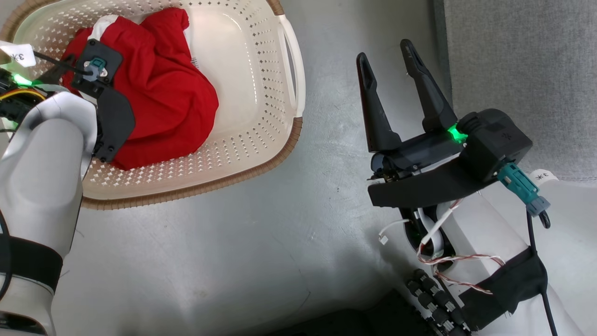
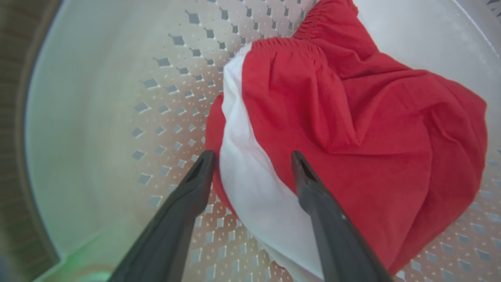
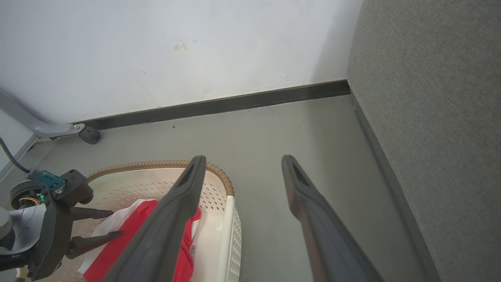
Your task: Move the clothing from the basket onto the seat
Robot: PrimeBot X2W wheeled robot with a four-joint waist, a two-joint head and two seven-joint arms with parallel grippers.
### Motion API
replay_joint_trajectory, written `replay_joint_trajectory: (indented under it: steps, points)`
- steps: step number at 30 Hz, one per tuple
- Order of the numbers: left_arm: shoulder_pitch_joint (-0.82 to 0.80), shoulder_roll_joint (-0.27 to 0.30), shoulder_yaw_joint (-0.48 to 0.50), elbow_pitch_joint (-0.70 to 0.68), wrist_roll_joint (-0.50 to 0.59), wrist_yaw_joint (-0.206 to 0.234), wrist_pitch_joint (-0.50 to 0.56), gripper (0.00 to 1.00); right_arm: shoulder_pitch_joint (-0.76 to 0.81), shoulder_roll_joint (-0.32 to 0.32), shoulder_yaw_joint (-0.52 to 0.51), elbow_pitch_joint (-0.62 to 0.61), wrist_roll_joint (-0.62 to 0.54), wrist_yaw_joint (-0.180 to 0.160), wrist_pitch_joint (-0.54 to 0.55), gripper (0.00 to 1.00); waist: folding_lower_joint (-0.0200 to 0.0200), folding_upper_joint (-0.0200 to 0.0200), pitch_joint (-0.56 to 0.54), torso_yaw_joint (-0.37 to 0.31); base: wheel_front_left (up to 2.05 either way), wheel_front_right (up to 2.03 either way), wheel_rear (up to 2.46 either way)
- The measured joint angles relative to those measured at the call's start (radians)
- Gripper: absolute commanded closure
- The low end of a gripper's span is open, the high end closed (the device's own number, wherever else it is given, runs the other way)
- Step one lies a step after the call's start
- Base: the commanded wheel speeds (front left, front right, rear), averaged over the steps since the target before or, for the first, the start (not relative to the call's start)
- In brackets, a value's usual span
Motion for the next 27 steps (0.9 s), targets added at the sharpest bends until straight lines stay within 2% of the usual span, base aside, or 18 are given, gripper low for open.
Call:
replay_joint_trajectory:
  steps: [10, 11, 12, 13, 27]
  points:
    - [-0.016, 0.006, -0.029, 0.033, 0.024, -0.001, 0.013, 0.00, 0.000, 0.000, 0.013, -0.014, 0.007, 0.000, 0.000, 0.00, 0.0000, 0.0000, 0.015, -0.002, 0.00, 0.00, 0.00]
    - [-0.016, 0.006, -0.029, 0.033, 0.024, -0.001, 0.013, 0.08, 0.000, 0.000, 0.013, -0.014, 0.007, 0.000, 0.000, 0.00, 0.0000, 0.0000, 0.015, -0.002, 0.00, 0.00, 0.00]
    - [-0.019, 0.006, -0.030, 0.033, 0.024, -0.002, 0.009, 0.44, 0.000, 0.000, 0.013, -0.014, 0.007, 0.000, 0.000, 0.00, 0.0000, 0.0000, 0.017, -0.002, 0.00, 0.00, 0.00]
    - [-0.021, 0.005, -0.032, 0.033, 0.024, -0.002, 0.002, 1.00, -0.001, 0.000, 0.012, -0.014, 0.007, 0.000, 0.000, 0.00, 0.0000, 0.0000, 0.018, -0.003, 0.00, 0.00, 0.00]
    - [-0.001, -0.069, -0.008, 0.050, -0.023, -0.011, -0.133, 1.00, -0.020, 0.000, -0.036, 0.069, 0.002, 0.000, 0.000, 0.00, 0.0000, -0.0001, -0.044, 0.008, 0.00, 0.00, 0.00]
